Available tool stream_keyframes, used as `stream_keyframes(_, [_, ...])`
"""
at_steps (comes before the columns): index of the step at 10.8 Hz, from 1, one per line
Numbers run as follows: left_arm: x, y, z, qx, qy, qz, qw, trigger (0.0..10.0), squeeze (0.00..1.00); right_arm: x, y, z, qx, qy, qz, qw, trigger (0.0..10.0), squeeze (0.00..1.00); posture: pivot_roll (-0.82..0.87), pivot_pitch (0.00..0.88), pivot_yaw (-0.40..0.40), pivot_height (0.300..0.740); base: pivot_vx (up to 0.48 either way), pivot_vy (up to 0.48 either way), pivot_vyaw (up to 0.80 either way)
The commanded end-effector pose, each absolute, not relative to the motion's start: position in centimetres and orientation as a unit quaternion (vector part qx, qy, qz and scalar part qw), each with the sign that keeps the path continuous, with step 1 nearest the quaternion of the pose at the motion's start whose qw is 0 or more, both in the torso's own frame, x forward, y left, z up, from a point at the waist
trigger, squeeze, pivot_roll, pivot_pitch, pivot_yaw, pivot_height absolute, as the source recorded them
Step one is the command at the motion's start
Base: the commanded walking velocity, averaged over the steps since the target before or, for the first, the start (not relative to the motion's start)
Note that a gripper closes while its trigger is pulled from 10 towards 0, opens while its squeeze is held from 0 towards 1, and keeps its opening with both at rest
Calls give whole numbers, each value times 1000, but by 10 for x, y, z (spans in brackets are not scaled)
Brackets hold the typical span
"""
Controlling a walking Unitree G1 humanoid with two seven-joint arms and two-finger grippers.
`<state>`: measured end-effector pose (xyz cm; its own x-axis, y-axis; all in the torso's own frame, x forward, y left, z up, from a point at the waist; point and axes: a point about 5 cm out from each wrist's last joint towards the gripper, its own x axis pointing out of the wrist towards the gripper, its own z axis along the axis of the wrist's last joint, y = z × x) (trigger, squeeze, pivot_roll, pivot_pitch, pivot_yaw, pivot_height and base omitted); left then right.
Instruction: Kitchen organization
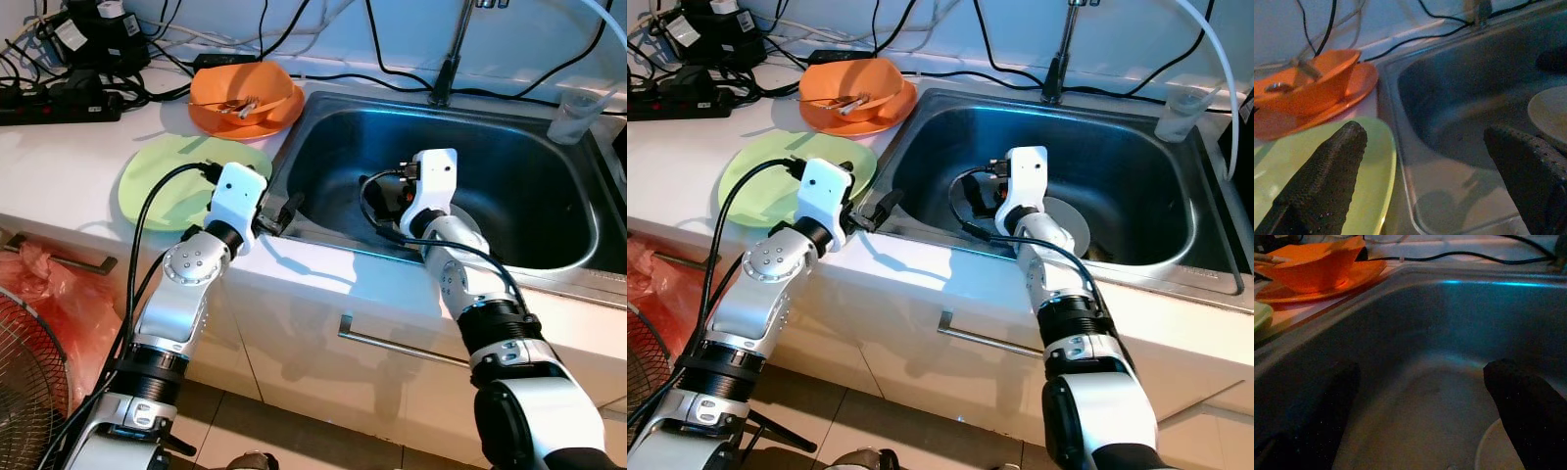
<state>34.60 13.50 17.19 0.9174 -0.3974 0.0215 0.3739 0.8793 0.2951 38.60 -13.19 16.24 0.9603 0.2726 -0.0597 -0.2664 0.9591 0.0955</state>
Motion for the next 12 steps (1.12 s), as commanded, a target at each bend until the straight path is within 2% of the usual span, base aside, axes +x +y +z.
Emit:
stream_keyframes(1, [350, 140, 176, 146, -49, -175, 972, 10000, 980, 383, -138, 154, 48, 50, 124, 990, 10000, 1000, 76, 48, 18, 740, 0, 0, 0])
stream_keyframes(3, [348, 151, 173, 120, -49, -114, 985, 10000, 894, 381, -137, 150, 45, 57, 124, 990, 10000, 1000, 59, 44, 8, 740, 0, 0, 0])
stream_keyframes(6, [342, 171, 159, 165, -11, -76, 983, 10000, 851, 382, -138, 153, 35, 54, 126, 990, 10000, 1000, 45, 33, 3, 740, 0, 0, 0])
stream_keyframes(7, [340, 181, 156, 208, 9, -92, 974, 10000, 706, 383, -139, 155, 32, 52, 127, 990, 10000, 1000, 41, 32, 3, 740, 0, 0, 0])
stream_keyframes(8, [339, 187, 157, 231, 17, -98, 968, 10000, 494, 384, -141, 156, 30, 51, 125, 990, 10000, 1000, 38, 30, 3, 740, 0, 0, 0])
stream_keyframes(9, [338, 191, 160, 249, 18, -103, 963, 10000, 141, 384, -142, 157, 29, 50, 124, 991, 10000, 1000, 39, 30, 2, 740, 0, 0, 0])
stream_keyframes(10, [337, 195, 166, 285, 17, -118, 951, 10000, 0, 384, -143, 157, 28, 50, 122, 991, 10000, 1000, 41, 30, 1, 740, 0, 0, 0])
stream_keyframes(12, [337, 195, 169, 346, 34, -171, 922, 10000, 0, 385, -143, 159, 28, 49, 121, 991, 10000, 1000, 42, 29, 5, 740, 0, 0, 0])
